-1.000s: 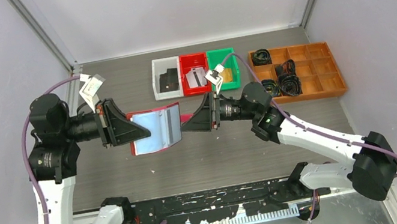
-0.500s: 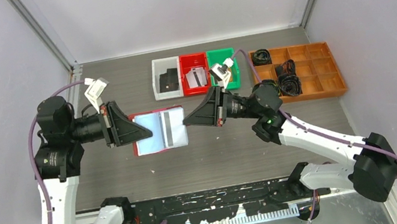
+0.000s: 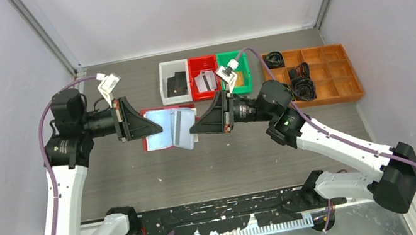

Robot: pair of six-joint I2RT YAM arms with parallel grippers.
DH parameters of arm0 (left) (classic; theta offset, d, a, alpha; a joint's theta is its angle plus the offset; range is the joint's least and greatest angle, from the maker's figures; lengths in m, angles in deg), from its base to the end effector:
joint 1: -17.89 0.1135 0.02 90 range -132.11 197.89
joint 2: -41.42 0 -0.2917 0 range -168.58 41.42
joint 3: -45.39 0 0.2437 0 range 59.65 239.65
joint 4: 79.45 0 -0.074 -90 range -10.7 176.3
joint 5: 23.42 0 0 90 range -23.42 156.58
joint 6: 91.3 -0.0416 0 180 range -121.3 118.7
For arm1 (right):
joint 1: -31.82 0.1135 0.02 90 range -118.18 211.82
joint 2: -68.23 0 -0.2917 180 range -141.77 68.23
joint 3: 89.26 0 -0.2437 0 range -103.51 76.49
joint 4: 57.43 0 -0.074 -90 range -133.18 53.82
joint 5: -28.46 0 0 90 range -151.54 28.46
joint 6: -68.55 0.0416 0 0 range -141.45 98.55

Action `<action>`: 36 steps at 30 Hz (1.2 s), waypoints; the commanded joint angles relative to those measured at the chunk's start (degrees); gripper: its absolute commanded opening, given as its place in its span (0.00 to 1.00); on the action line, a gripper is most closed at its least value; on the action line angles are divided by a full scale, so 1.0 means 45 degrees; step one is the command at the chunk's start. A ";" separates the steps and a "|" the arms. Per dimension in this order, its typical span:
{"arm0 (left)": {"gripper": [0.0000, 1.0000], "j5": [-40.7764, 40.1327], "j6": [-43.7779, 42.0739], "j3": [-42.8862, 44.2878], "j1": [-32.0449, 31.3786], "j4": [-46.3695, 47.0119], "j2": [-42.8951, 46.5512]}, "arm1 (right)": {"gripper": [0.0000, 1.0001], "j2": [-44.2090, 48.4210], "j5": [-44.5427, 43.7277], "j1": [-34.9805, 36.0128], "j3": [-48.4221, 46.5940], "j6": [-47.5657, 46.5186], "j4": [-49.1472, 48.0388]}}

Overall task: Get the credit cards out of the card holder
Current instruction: Remove the credit card from the card holder.

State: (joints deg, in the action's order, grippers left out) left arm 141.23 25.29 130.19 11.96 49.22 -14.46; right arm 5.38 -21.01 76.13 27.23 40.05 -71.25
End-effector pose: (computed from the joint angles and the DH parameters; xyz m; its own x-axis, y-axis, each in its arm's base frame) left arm 0.1433 -0.0552 0.4404 -0.7482 -0.0414 -0.6621 0.6477 0.1707 -0.7425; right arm 0.1477 0.1820 0.4023 -0.7769 0.1751 -0.6048 -0.6254 -0.1037 0.7734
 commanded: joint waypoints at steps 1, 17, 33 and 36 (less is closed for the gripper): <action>0.00 0.0411 -0.0701 0.0263 0.0019 0.0100 0.0051 | 0.28 -0.0062 -0.0408 0.0115 -0.1207 -0.1973 0.2706; 0.00 -0.0256 -0.2354 0.0348 0.0007 -0.1333 -0.0463 | 0.33 0.0551 -0.2656 0.0977 -0.2633 -0.5161 0.7115; 0.00 -0.0471 -0.2979 0.0867 -0.0083 -0.2299 -0.0776 | 0.43 0.0296 -0.5056 0.1657 -0.3834 -0.7102 0.9619; 0.00 -0.0442 -0.2969 0.0867 -0.0087 -0.2355 -0.0729 | 0.44 0.0152 -0.4935 0.1794 -0.3939 -0.7105 0.9489</action>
State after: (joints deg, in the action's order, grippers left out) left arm 138.13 12.96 131.57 11.85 38.57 -18.40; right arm 6.36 -42.80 83.35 13.05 9.62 -26.69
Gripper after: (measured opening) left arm 0.049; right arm 0.434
